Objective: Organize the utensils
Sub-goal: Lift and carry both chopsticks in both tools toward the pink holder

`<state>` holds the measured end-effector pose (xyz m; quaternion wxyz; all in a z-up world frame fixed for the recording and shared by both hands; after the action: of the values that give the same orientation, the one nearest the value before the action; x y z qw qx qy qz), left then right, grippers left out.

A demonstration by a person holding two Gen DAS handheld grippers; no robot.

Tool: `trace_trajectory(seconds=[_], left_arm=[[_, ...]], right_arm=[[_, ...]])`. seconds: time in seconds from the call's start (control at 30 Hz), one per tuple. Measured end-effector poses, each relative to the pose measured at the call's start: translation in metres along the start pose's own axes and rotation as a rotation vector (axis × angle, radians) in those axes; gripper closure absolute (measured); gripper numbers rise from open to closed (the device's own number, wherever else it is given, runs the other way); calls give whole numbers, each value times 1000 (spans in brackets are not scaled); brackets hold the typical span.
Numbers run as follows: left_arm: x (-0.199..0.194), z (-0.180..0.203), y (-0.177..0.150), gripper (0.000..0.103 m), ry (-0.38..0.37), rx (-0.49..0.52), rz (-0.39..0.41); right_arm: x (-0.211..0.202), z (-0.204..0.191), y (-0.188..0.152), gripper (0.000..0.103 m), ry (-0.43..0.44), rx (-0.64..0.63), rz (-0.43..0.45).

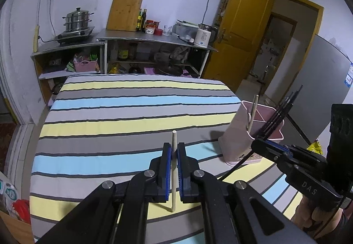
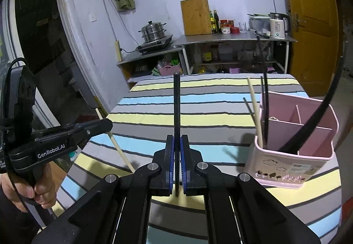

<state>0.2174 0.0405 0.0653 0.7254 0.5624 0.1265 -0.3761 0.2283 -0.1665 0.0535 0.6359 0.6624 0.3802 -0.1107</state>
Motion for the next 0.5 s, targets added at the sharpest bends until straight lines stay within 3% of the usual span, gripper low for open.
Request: trace_trajectory(seconds=[0.5], left_arm=[[-4,56,-1,98,-58,77,-10]], right_arm=[[-36,22,-2,98,-36,34,55]])
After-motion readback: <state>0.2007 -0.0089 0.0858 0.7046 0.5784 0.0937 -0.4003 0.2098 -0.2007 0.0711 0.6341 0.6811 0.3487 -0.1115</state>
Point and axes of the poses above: each gripper's, at about its wrist camera, not at the fingertips, and x roughly the way its jaws point, z to its right, y to its top, the point moved 1 cm from there along x, roughly the way its jaws point, and after that the axes turned 8 degrees about -y, right-handed, at the moved point
